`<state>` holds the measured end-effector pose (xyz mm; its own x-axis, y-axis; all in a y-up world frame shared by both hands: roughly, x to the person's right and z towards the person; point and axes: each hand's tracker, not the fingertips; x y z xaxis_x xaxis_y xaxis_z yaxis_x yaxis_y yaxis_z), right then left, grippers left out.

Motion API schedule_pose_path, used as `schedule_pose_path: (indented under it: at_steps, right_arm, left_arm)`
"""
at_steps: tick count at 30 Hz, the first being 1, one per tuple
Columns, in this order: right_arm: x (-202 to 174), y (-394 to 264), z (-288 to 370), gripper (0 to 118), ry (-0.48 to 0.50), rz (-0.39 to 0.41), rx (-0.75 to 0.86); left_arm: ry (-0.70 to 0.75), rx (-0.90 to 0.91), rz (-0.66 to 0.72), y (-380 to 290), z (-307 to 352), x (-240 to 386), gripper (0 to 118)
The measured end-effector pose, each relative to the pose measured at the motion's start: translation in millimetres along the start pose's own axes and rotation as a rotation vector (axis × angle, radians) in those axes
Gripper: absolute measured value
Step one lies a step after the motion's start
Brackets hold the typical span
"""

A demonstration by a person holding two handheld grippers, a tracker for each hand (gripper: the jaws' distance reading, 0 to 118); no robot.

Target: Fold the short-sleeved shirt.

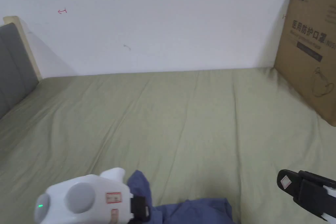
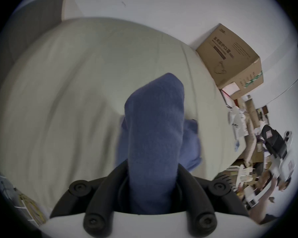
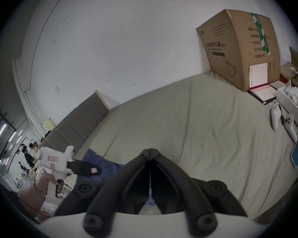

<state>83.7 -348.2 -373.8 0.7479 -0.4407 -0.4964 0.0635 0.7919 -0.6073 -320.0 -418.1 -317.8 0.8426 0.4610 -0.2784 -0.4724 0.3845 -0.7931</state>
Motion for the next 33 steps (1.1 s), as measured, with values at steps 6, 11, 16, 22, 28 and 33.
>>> schedule_pose_path:
  at_steps: [6, 11, 16, 22, 28, 33]
  right_arm:
    - [12, 4, 8, 0, -0.005, 0.012, 0.001]
    - [25, 0, 8, 0, -0.024, -0.015, -0.005]
    - [32, -5, 8, 0, -0.022, -0.041, -0.007]
    - [35, -4, 12, 0, -0.03, -0.032, -0.004]
    - [39, -4, 15, 0, -0.03, -0.038, 0.016]
    - [43, -3, 13, 0, -0.01, -0.074, 0.047]
  left_arm:
    - [-0.084, -0.13, -0.009, 5, -90, 57, 12]
    - [-0.261, -0.204, 0.108, 5, -144, 70, 65]
    - [-0.453, -0.153, 0.19, 6, -135, 64, 118]
    - [-0.267, 0.047, -0.044, -2, -67, 57, 92]
    - [-0.115, 0.104, -0.306, -24, -52, 86, 3]
    - [-0.177, -0.002, -0.306, -28, -103, 115, 3]
